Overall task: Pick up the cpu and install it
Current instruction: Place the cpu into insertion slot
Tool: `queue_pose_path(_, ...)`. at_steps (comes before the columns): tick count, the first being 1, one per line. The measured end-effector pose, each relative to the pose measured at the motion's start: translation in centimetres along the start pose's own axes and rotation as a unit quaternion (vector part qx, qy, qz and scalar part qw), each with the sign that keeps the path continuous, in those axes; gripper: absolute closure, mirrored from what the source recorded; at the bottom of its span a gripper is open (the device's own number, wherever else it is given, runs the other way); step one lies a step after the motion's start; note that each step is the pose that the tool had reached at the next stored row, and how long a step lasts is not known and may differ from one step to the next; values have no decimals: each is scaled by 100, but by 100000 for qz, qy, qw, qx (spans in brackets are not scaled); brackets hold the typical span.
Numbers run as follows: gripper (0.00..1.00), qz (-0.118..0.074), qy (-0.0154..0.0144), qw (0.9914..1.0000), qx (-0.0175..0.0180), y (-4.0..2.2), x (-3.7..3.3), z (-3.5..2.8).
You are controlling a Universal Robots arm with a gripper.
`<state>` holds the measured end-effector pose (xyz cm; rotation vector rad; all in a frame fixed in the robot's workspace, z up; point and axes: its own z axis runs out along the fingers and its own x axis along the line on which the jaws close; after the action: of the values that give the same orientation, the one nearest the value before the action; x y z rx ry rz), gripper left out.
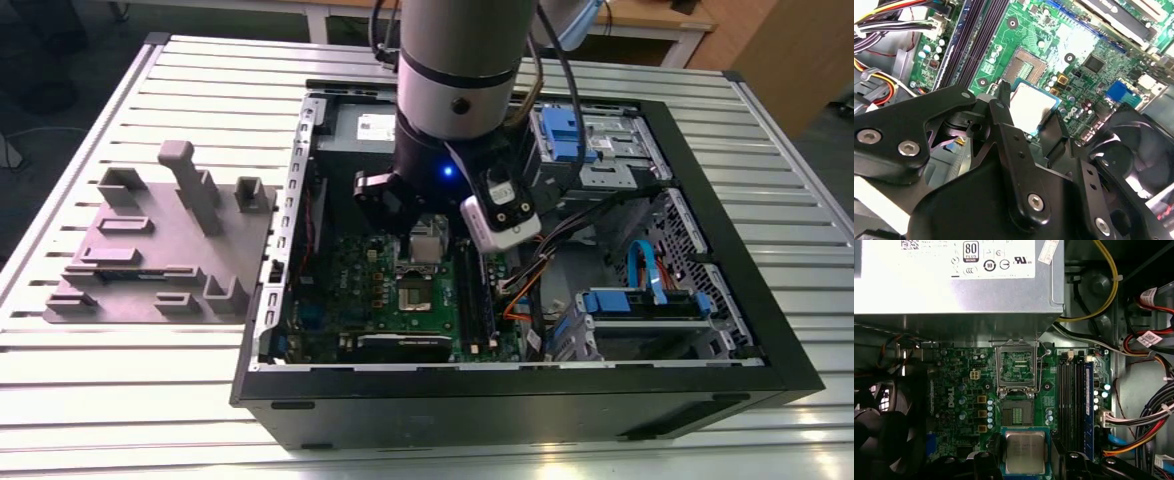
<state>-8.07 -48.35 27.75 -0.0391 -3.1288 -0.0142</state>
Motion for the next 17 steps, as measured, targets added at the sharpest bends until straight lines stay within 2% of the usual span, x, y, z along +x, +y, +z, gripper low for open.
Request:
queue_pose_path(4, 53, -1, 2, 100000, -3, 0, -1, 57)
queue_pose_path(17, 53, 0, -2, 100000, -9, 0, -1, 72)
